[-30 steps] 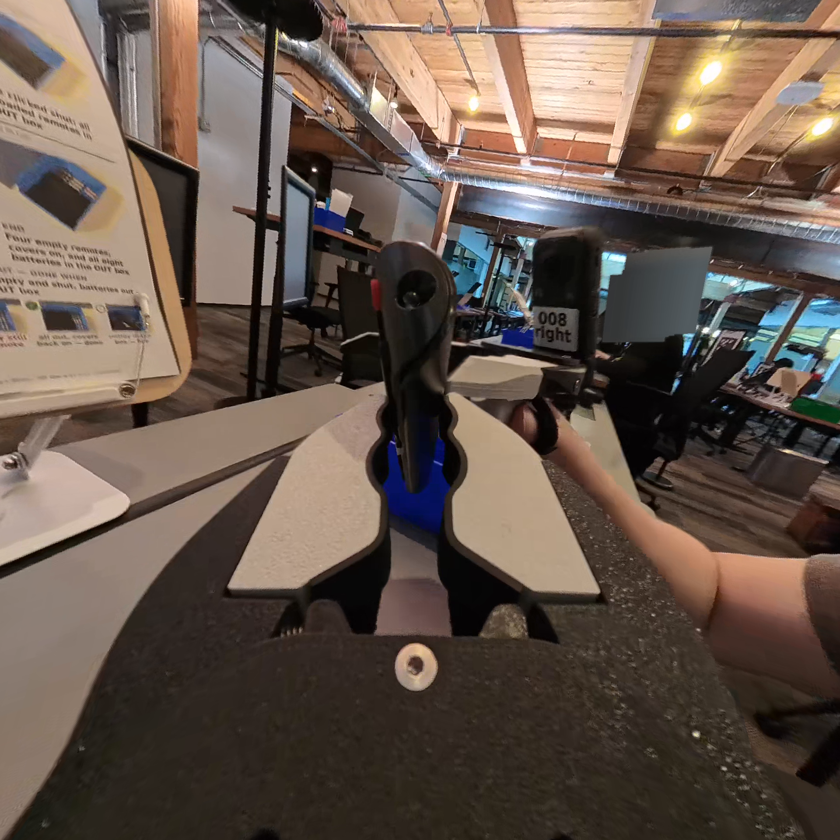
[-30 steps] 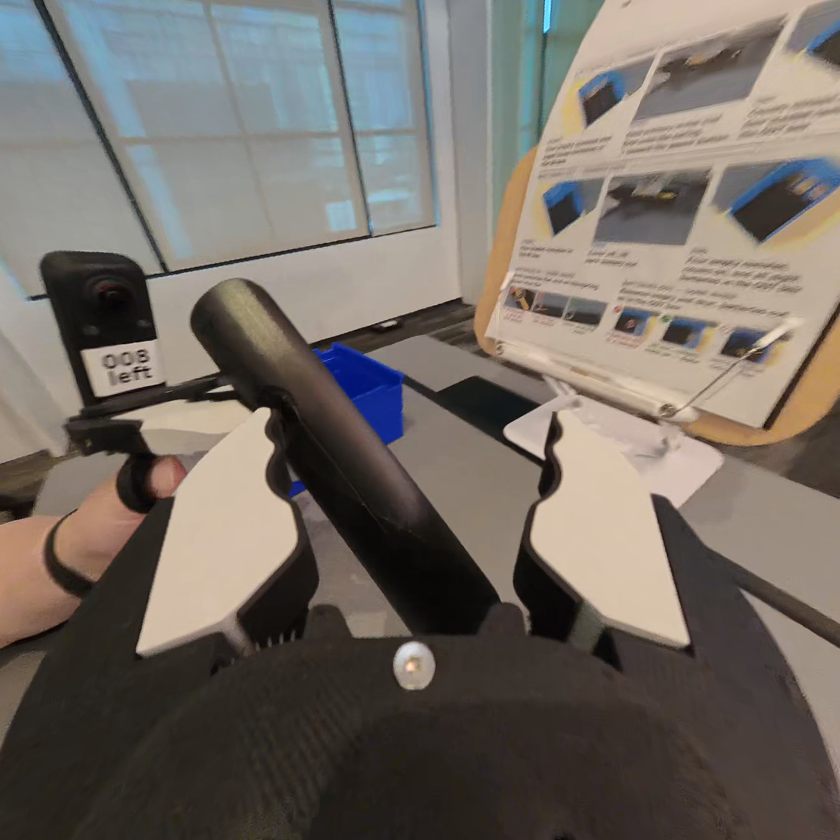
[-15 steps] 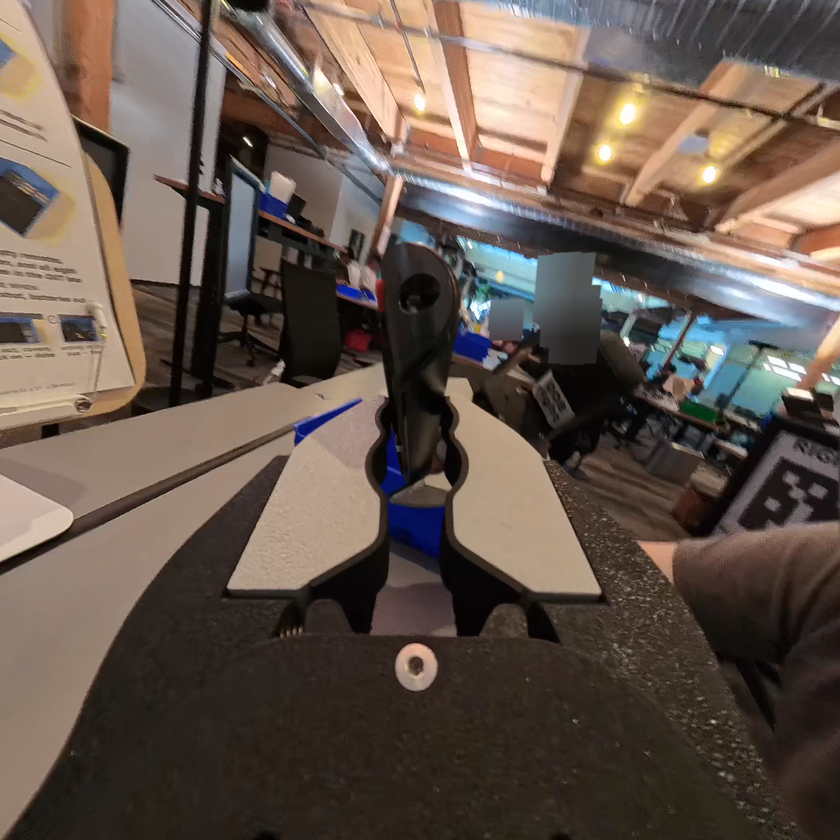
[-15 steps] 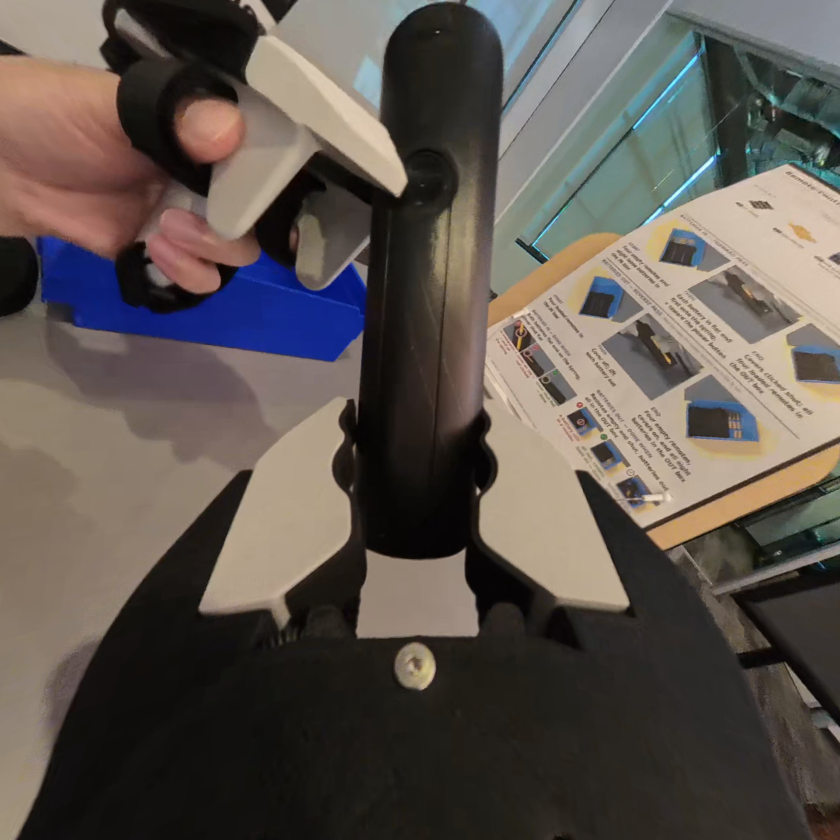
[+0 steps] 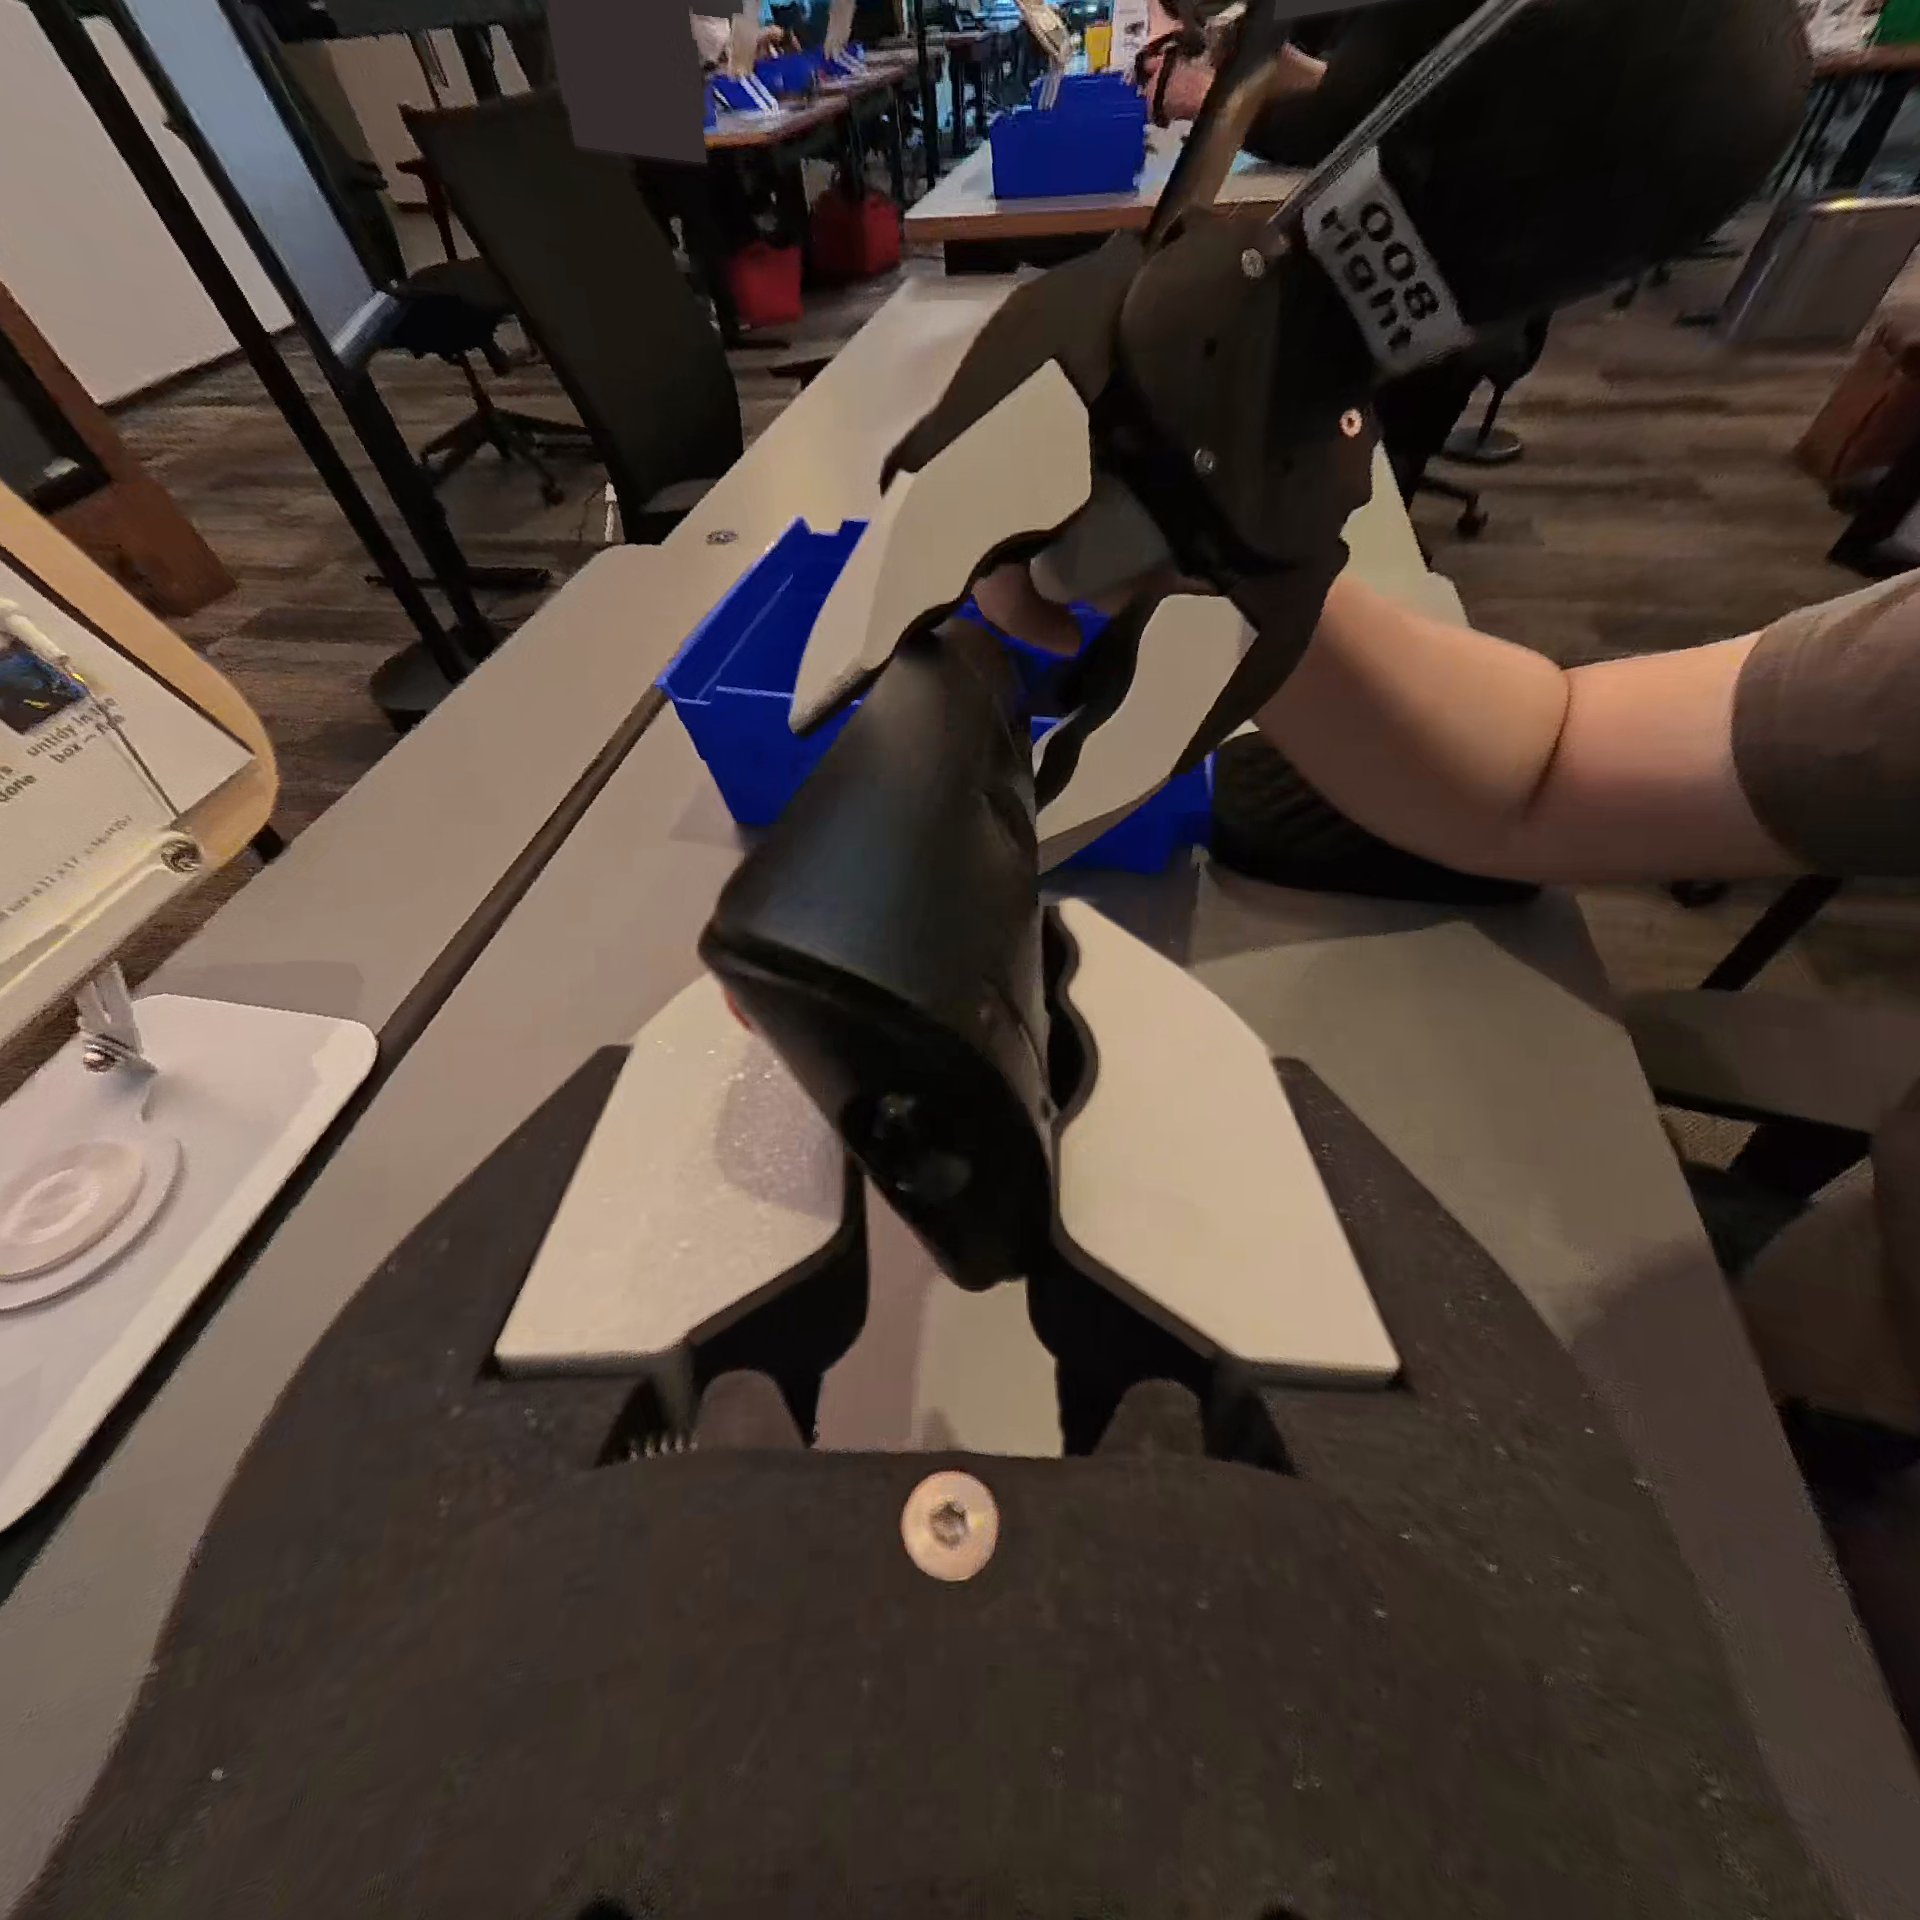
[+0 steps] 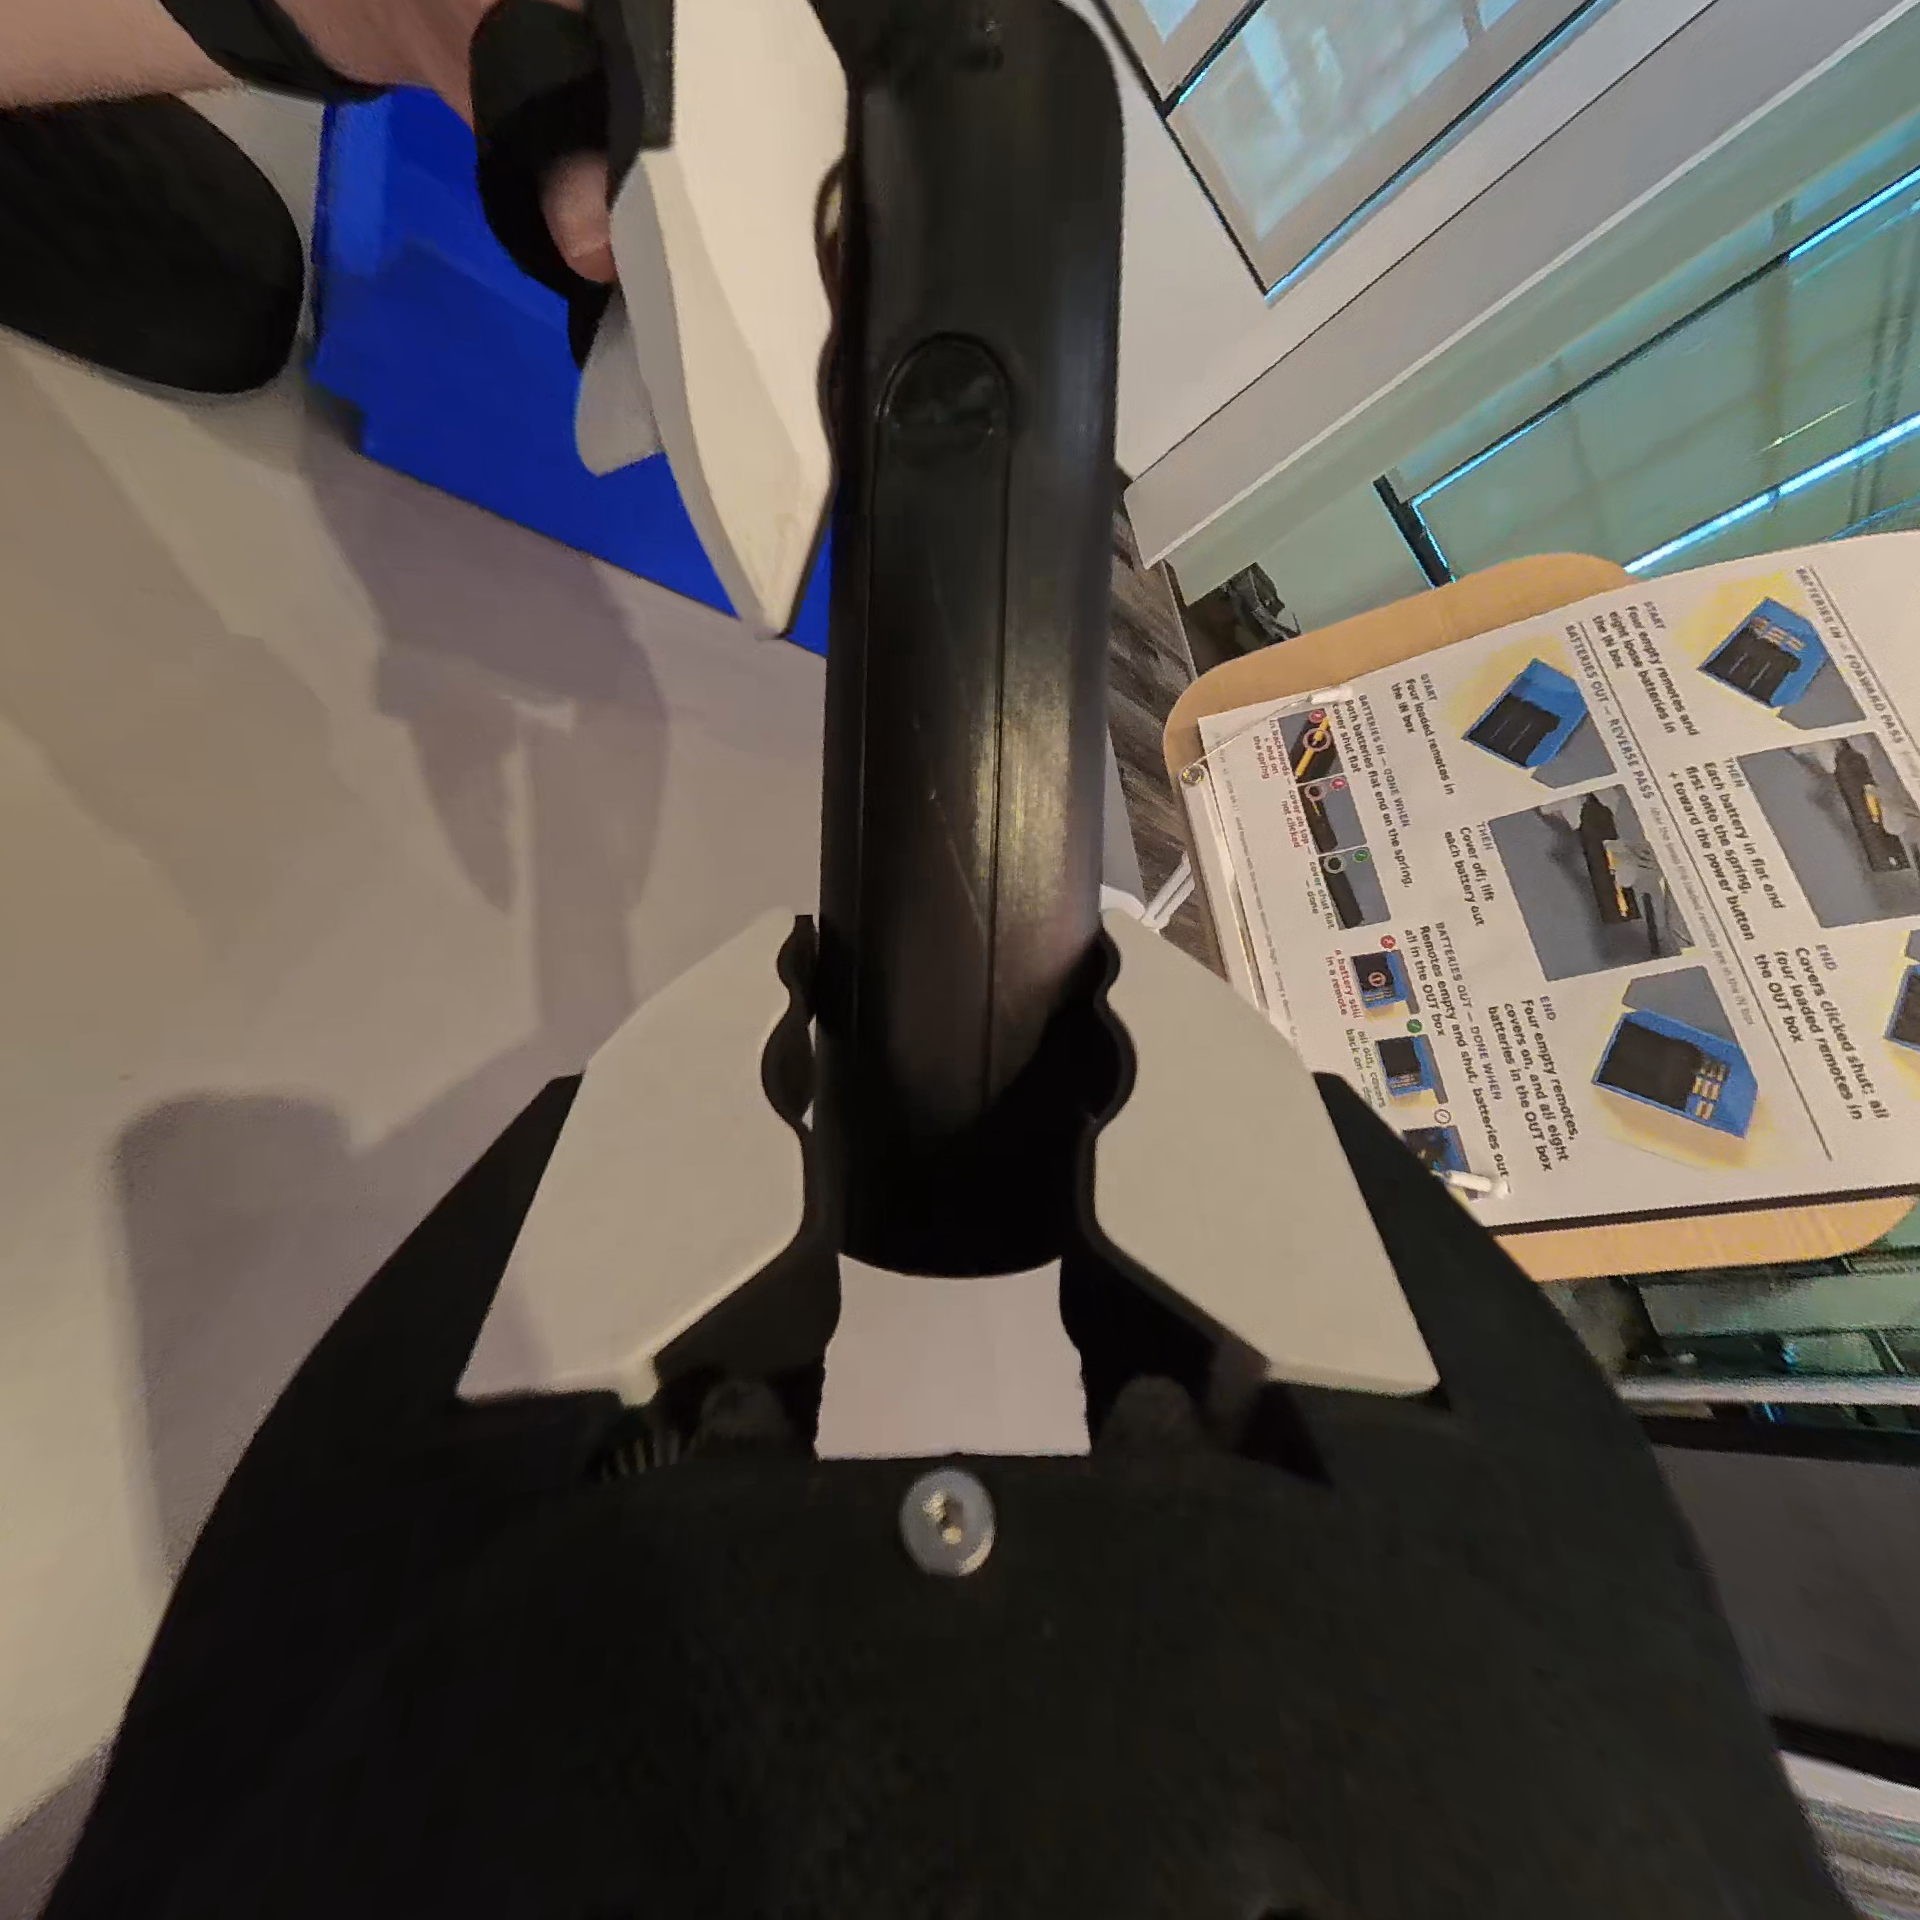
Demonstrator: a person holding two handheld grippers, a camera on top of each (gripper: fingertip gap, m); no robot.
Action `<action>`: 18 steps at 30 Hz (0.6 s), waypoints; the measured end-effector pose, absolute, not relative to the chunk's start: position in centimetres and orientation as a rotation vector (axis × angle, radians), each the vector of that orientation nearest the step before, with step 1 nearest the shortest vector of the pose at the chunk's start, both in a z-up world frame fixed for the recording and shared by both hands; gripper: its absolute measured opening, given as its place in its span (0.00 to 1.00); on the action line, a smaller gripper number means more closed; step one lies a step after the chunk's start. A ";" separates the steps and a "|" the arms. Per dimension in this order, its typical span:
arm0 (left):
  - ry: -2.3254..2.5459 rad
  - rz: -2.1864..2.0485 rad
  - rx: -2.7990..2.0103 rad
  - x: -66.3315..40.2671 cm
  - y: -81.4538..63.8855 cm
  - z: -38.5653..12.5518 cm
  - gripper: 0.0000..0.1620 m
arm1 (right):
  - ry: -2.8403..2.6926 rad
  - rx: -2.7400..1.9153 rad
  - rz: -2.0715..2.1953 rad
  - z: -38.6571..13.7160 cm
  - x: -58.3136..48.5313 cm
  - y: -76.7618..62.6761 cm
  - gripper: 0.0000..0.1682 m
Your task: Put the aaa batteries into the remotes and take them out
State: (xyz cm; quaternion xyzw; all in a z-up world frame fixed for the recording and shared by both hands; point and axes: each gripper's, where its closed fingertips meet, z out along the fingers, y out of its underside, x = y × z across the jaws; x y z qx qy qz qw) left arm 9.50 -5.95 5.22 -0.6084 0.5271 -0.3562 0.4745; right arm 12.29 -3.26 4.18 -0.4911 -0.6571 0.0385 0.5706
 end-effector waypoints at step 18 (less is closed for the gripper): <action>1.247 -0.891 -1.449 10.3 -5.5 5.2 0.20 | -1.560 -1.156 0.042 4.2 13.1 -3.0 0.30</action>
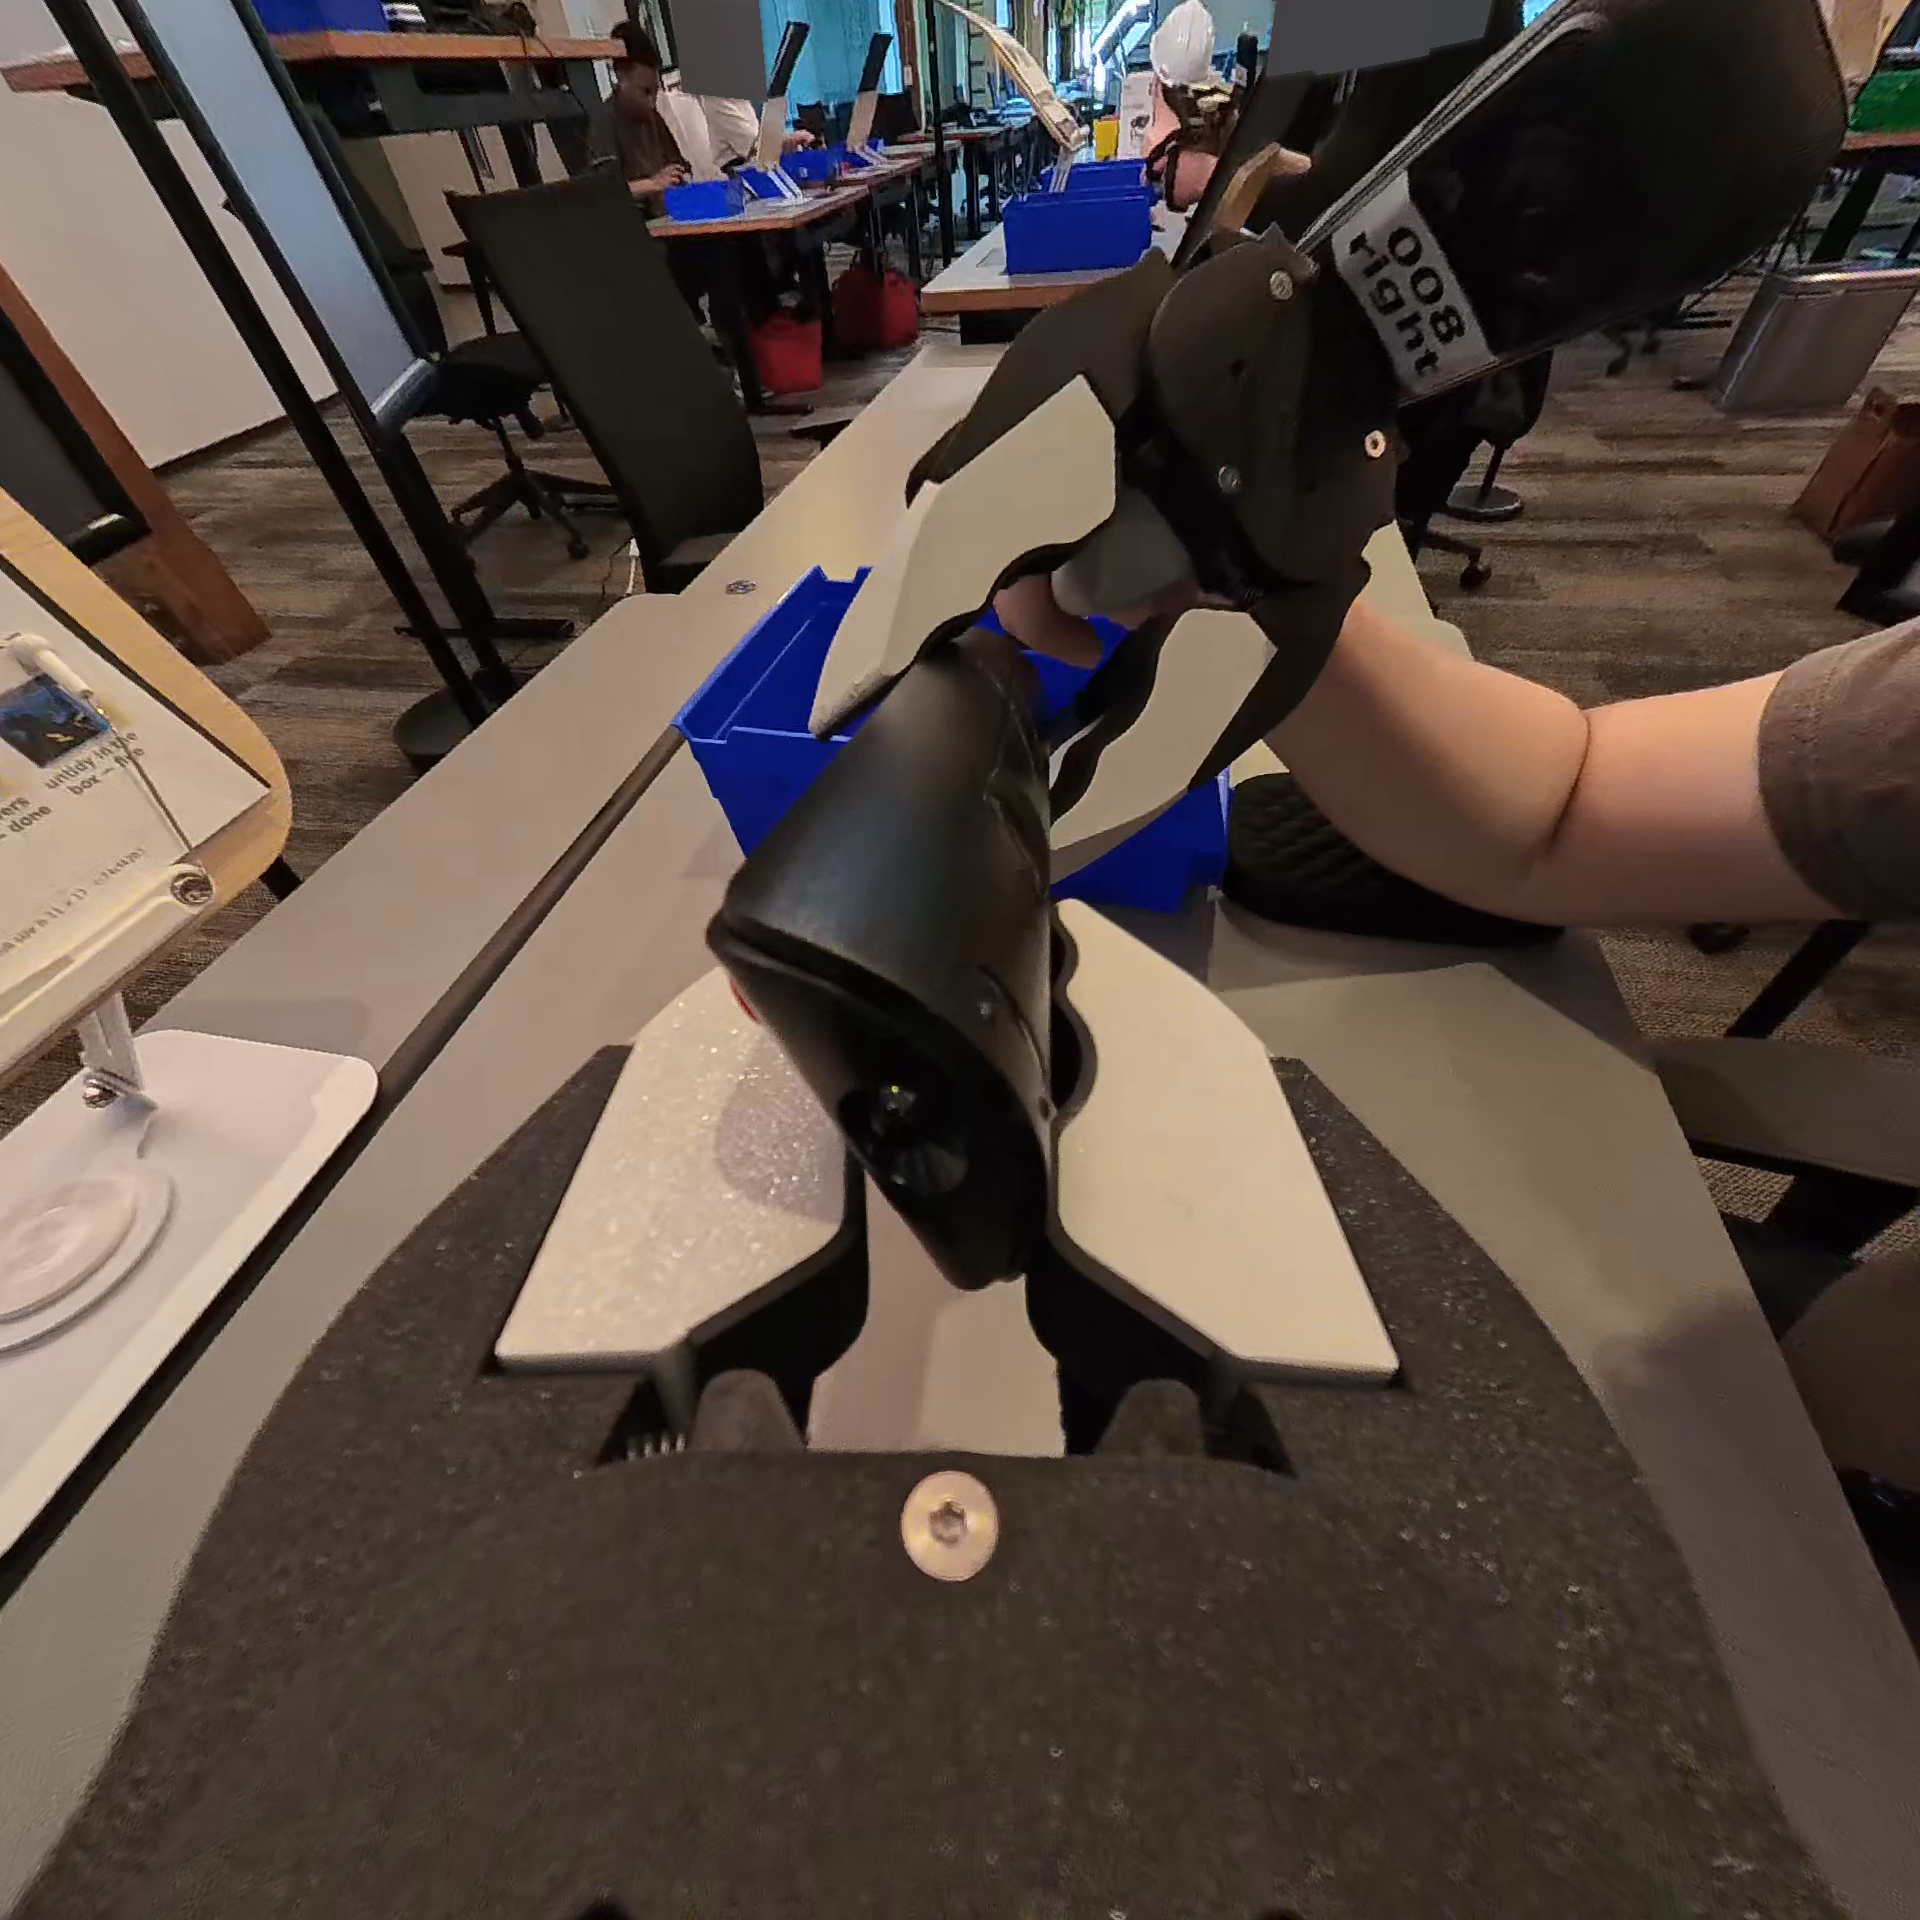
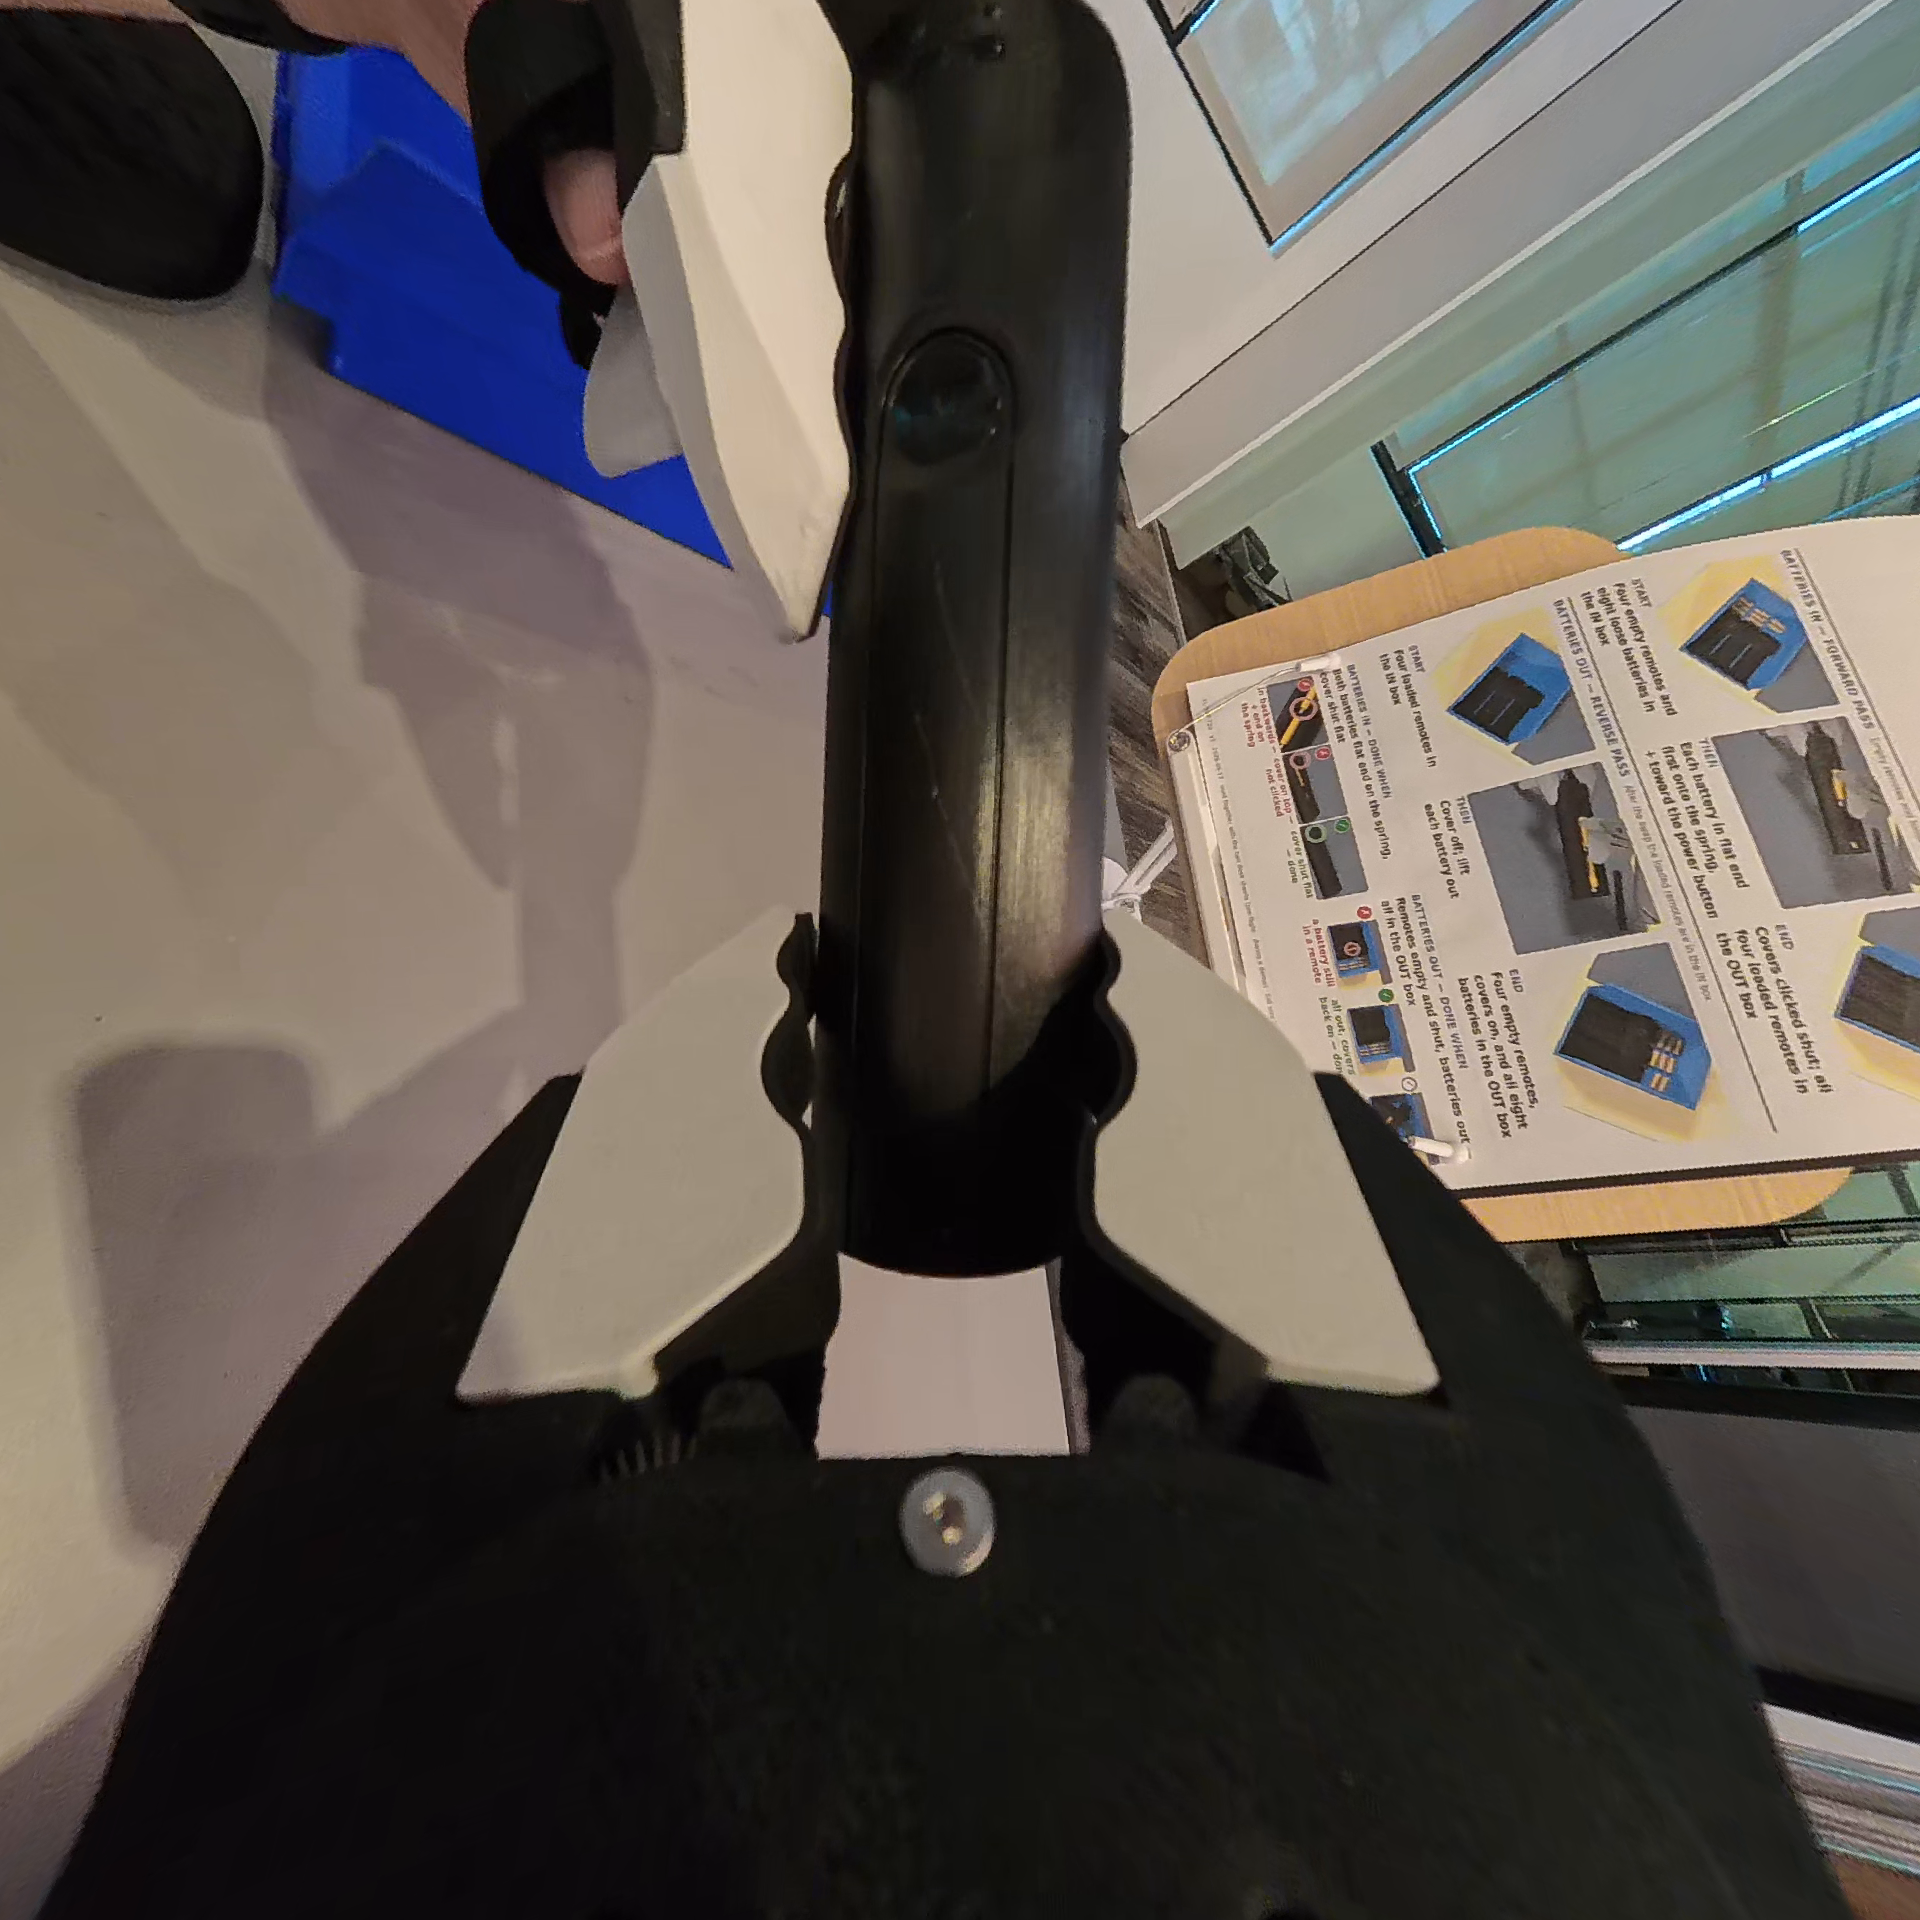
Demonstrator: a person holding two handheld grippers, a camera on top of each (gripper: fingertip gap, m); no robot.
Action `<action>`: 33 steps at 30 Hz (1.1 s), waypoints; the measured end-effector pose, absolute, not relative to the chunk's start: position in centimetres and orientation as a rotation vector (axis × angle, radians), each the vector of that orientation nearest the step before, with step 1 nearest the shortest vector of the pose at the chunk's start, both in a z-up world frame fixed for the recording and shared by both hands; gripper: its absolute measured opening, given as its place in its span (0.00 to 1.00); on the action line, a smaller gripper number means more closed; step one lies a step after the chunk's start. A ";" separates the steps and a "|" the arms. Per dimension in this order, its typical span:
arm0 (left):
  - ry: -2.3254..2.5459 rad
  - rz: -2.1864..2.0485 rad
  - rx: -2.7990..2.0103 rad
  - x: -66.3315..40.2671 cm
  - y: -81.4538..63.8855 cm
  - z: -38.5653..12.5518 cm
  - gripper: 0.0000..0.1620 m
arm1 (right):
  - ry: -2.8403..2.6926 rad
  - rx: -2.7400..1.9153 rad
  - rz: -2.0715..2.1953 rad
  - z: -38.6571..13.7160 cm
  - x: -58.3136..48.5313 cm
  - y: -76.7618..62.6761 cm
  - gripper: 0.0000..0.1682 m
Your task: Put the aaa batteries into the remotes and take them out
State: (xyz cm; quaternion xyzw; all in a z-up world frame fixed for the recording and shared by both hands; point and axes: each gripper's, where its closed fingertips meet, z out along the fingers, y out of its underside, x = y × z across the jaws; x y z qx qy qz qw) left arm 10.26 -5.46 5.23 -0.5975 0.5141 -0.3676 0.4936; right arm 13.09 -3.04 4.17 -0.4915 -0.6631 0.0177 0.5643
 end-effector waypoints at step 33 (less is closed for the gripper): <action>0.964 -1.057 -1.371 9.1 -3.3 7.8 0.15 | -1.104 -1.197 0.267 10.1 15.3 -0.8 0.48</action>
